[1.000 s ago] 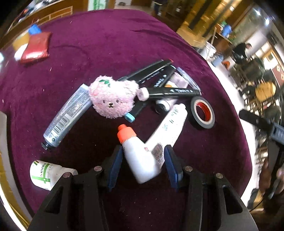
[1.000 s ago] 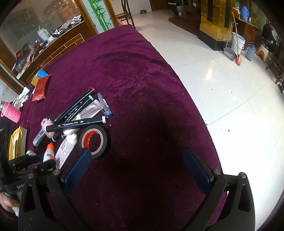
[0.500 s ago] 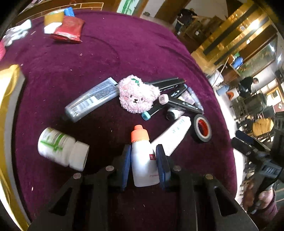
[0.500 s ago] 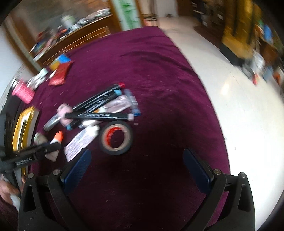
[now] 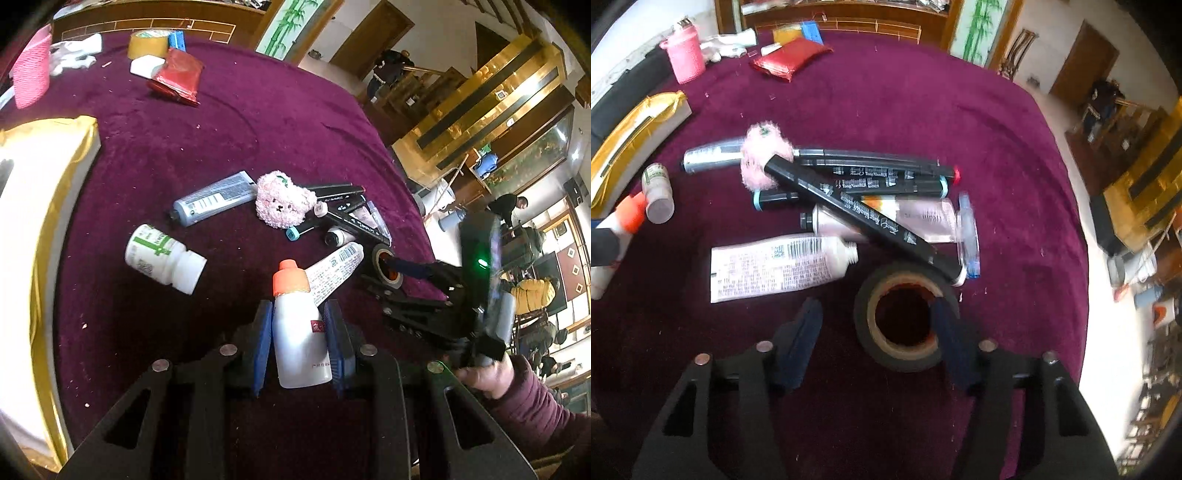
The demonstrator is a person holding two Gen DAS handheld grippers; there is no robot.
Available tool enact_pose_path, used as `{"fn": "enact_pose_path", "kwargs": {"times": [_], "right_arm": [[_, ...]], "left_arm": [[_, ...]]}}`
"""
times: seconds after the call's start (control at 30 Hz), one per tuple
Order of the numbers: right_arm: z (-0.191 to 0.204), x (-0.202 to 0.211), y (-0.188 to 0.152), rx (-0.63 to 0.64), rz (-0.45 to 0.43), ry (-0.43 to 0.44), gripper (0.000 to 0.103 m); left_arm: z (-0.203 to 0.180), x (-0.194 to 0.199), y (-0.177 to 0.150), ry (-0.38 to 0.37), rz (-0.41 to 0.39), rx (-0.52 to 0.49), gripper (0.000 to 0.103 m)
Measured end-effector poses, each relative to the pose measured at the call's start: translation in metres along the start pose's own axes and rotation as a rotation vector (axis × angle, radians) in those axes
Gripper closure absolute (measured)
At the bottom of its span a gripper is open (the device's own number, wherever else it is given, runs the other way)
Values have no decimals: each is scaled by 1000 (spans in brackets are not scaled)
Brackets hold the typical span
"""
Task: Organize objects
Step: 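Grasp the black electrical tape roll with the right gripper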
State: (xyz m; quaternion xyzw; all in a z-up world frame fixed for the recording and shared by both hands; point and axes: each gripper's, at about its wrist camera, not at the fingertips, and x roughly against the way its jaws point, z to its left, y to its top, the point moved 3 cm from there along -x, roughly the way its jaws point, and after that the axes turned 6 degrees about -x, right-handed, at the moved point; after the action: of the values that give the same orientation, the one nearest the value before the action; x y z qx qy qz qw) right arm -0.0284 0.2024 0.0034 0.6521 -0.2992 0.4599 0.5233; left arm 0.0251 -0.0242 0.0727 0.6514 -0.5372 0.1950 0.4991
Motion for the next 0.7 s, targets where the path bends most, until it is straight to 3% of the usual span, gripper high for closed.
{"fn": "enact_pose_path", "kwargs": {"times": [0.1, 0.2, 0.23, 0.47, 0.7], "right_arm": [[-7, -1, 3, -69, 3, 42, 55], [-8, 2, 2, -92, 7, 48, 85], [-8, 2, 1, -98, 10, 51, 88], [-20, 17, -6, -219, 7, 101, 90], [-42, 62, -1, -469, -60, 328, 90]], "left_arm": [[1, 4, 0, 7, -10, 5, 80], [3, 8, 0, 3, -16, 12, 80], [3, 8, 0, -1, -18, 12, 80], [11, 18, 3, -38, -40, 24, 80], [35, 47, 0, -51, -79, 53, 80]]}}
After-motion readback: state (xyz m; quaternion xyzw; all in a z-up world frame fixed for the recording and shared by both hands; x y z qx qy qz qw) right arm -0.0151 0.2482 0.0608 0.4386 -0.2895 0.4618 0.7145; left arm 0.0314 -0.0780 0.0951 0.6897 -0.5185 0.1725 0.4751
